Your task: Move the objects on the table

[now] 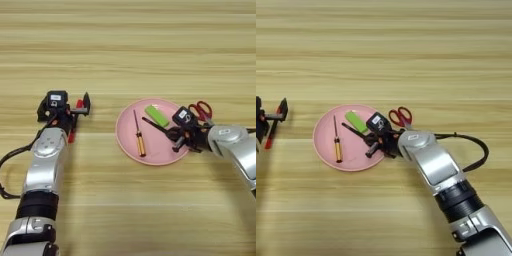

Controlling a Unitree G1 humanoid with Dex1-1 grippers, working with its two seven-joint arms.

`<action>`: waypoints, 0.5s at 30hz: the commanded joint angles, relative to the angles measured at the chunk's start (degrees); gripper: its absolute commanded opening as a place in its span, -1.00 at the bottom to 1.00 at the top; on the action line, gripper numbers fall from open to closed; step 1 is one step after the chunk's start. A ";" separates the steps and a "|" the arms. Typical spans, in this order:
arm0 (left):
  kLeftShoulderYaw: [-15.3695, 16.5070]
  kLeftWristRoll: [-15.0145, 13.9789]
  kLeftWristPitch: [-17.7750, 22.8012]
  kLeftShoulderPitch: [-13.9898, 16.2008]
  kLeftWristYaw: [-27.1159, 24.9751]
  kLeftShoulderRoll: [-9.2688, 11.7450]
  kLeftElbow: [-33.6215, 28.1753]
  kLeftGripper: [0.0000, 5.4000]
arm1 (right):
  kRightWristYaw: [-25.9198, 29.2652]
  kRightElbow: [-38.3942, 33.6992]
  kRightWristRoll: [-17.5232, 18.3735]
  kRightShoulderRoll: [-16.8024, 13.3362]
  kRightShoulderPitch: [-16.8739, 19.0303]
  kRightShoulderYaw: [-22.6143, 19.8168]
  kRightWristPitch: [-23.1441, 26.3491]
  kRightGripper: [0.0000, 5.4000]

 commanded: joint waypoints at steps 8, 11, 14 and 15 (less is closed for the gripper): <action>0.02 0.04 0.01 -0.33 0.01 0.05 0.45 1.00 | 0.04 -7.26 3.64 0.05 1.22 -4.36 4.56 -0.89; 0.02 0.05 0.02 -0.33 0.02 0.06 0.44 1.00 | -0.36 -8.64 4.75 0.31 0.84 -5.28 5.38 -0.89; 0.03 0.05 0.01 -0.32 0.03 0.06 0.44 1.00 | -0.67 -10.13 5.72 0.25 0.71 -6.29 6.11 -0.89; 0.02 0.07 -0.03 -0.29 0.05 0.04 0.43 1.00 | -0.90 -10.34 6.05 0.27 0.65 -6.97 6.21 -0.89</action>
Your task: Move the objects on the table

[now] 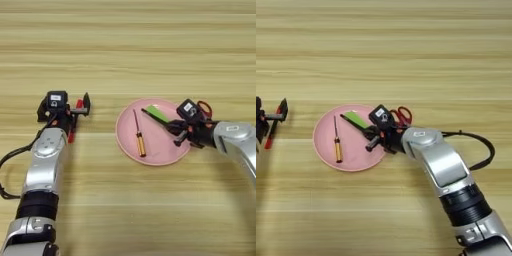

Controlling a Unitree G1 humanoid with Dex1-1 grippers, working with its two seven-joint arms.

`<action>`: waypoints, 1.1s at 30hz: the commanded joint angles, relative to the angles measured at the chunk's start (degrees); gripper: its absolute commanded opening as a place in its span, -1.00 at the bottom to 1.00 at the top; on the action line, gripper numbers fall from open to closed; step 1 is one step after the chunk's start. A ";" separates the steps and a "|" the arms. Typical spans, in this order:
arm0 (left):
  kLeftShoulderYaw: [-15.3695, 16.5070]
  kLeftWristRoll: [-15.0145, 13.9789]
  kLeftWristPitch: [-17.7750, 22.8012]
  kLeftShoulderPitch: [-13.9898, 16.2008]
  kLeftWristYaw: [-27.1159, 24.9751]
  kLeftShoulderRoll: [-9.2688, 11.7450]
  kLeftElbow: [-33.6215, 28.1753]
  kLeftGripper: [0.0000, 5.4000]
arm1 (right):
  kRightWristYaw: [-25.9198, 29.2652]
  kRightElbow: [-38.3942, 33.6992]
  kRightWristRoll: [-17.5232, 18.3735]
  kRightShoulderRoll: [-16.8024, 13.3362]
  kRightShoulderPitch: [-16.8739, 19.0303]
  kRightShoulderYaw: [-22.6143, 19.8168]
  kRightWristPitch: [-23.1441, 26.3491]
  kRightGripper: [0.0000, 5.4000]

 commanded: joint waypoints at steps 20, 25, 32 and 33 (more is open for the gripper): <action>-0.11 0.21 -0.17 -0.39 0.17 -0.06 0.42 1.00 | -9.51 9.11 -0.47 -0.88 1.06 -13.42 -10.50 -0.89; -0.14 0.23 -0.27 -0.39 0.12 -0.04 0.50 1.00 | -12.24 14.96 -2.68 -2.16 1.25 -15.65 -15.07 -0.89; -0.25 0.30 -0.32 -0.33 0.05 -0.04 0.51 1.00 | -13.16 21.00 -2.77 -2.36 0.85 -17.80 -18.12 -0.89; -0.24 0.30 -0.33 -0.35 0.05 -0.02 0.54 1.00 | -13.24 21.72 -2.78 -2.35 0.73 -18.02 -18.44 -0.89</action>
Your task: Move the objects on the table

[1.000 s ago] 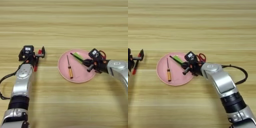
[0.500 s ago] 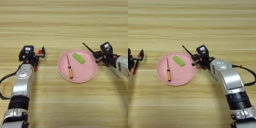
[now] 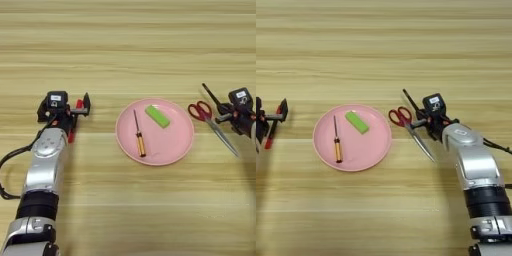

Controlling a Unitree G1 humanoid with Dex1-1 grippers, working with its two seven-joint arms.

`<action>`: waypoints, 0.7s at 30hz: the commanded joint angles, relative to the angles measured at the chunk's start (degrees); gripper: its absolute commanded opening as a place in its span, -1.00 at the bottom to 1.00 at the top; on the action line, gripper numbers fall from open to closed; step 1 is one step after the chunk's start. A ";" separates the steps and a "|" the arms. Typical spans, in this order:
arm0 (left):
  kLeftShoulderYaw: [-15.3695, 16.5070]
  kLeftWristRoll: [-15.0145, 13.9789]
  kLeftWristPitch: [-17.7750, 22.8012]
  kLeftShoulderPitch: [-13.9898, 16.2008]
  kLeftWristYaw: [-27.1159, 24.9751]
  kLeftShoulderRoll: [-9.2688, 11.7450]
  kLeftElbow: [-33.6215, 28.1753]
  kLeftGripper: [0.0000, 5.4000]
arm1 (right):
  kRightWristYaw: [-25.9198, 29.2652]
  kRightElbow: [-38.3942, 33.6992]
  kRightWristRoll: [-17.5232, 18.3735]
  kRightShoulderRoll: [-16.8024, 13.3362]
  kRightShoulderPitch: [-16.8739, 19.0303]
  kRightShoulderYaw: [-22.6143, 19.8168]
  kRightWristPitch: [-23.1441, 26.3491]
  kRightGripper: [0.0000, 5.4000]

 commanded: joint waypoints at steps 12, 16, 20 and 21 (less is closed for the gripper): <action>-0.09 0.25 -0.43 -0.38 0.14 0.01 0.45 1.00 | -0.77 8.75 -0.89 -0.94 -0.78 -1.76 -4.20 -0.89; -0.08 0.25 -0.38 -0.46 0.20 -0.01 0.44 1.00 | -0.73 10.74 -1.05 -0.93 -1.30 -1.84 -4.98 -0.89; -0.07 0.23 -0.33 -0.46 0.20 -0.02 0.42 1.00 | -0.27 11.17 -1.46 -0.74 -1.19 -1.35 -5.27 -0.89; -0.07 0.23 -0.33 -0.46 0.20 -0.02 0.40 1.00 | -0.16 11.10 -1.56 -0.64 -1.13 -1.20 -5.24 -0.89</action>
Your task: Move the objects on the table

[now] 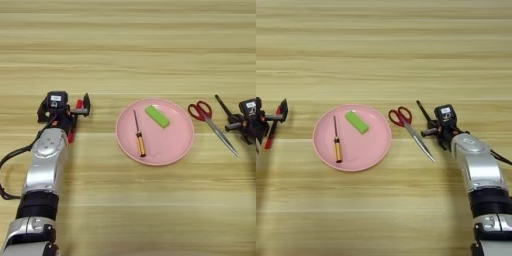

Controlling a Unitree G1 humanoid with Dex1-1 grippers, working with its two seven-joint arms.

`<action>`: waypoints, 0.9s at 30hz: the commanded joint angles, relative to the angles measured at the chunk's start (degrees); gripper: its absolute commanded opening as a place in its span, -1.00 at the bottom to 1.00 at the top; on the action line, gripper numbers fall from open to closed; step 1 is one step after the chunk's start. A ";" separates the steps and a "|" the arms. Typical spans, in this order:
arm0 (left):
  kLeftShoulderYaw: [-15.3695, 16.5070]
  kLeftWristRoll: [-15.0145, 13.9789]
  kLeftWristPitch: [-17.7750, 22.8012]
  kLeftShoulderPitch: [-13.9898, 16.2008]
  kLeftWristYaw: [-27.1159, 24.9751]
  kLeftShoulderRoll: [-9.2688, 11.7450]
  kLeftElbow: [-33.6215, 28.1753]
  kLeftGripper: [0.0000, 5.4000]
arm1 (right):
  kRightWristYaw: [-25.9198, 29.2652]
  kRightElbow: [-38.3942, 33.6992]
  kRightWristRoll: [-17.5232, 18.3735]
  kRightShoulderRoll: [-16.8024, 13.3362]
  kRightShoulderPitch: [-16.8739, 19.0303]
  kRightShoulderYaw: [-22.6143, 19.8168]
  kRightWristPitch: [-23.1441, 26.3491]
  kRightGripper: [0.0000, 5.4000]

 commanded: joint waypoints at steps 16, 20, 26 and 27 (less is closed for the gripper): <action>-0.24 0.27 -0.30 -0.64 0.16 -0.11 0.51 1.00 | 1.31 -4.38 2.28 1.88 -0.19 -0.31 -1.39 -0.22; -0.27 0.27 -0.33 -0.70 0.15 -0.12 0.63 1.00 | 1.28 -6.44 2.51 2.33 0.11 -0.11 -1.66 -0.07; -0.33 0.29 -0.26 -0.63 0.18 -0.18 0.48 1.00 | 1.52 -12.88 2.57 3.13 1.35 1.51 0.20 0.17; -0.34 0.30 -0.26 -0.63 0.18 -0.19 0.49 1.00 | 1.53 -14.27 2.56 3.29 1.63 1.99 0.73 0.22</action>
